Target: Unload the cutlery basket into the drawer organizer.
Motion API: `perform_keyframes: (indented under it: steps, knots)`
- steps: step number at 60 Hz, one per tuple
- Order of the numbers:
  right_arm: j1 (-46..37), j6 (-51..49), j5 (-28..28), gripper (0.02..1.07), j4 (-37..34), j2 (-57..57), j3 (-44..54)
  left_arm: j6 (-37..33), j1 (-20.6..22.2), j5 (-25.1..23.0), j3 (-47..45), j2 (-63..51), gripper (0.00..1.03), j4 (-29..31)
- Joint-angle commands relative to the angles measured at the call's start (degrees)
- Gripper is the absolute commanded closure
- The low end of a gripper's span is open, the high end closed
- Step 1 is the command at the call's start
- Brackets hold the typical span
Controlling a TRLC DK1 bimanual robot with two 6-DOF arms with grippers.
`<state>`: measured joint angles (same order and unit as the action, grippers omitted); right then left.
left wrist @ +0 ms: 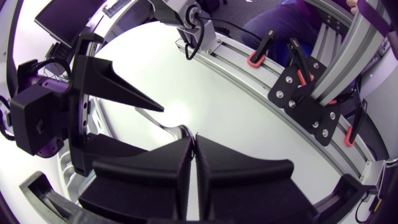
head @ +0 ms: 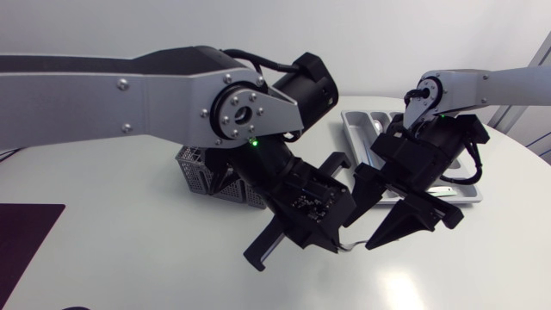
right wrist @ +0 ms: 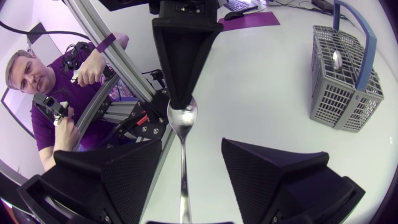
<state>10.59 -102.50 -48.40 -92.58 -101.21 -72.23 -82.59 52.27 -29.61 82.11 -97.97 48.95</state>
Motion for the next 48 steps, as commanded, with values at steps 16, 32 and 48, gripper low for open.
perform_keyframes:
  steps: [16,32,48]
  knots:
    - [2.77,-1.65,-0.64,0.6,-1.38,-2.06,0.6,-3.19,0.11,0.25,-3.0,3.32,1.0,-1.93]
    - [2.42,-2.09,-0.64,0.72,-1.38,-2.59,1.47,-3.9,0.29,1.13,-4.23,4.11,1.0,-2.81]
    - [2.15,-2.09,-0.64,0.82,-1.38,-2.68,2.0,-3.81,0.46,1.39,-5.55,5.16,1.0,-3.51]
